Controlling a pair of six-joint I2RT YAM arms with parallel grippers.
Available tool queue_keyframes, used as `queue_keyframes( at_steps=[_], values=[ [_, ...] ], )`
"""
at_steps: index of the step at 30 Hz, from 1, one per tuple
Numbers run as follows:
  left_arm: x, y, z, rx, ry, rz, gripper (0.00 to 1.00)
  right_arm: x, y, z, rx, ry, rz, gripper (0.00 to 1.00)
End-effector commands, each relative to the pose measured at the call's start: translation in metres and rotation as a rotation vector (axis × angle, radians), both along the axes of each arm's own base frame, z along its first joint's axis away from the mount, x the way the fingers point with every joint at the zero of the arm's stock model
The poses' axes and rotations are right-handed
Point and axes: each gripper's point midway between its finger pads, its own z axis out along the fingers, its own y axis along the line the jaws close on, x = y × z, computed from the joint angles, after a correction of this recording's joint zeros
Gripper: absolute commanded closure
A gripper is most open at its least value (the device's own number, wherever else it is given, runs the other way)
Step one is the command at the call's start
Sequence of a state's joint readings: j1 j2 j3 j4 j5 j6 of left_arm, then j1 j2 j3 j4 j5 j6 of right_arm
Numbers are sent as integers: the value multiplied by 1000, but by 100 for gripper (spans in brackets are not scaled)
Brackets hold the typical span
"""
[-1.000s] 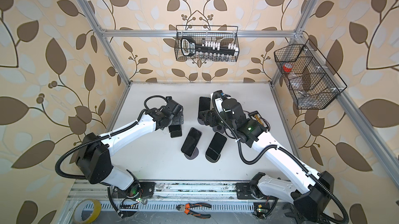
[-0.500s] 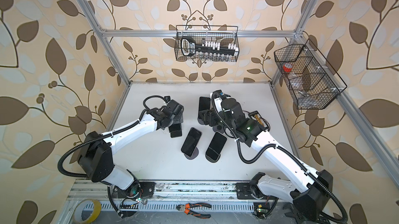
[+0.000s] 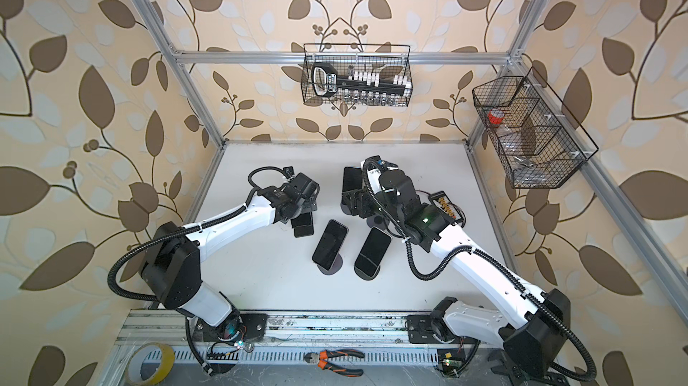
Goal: Remove the phone from the phone stand
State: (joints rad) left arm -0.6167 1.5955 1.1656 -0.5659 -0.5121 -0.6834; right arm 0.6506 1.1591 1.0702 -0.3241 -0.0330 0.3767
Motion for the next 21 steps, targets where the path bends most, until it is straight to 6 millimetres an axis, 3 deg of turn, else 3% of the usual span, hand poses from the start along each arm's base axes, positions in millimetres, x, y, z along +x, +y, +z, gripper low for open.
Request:
queue_keyframes(
  at_steps=[1, 21],
  values=[
    [4, 3, 9, 14, -40, 45, 4, -2, 1, 0, -2, -4, 9, 23],
    [6, -2, 5, -10, -32, 44, 12, -5, -2, 1, -3, -6, 4, 22]
  ],
)
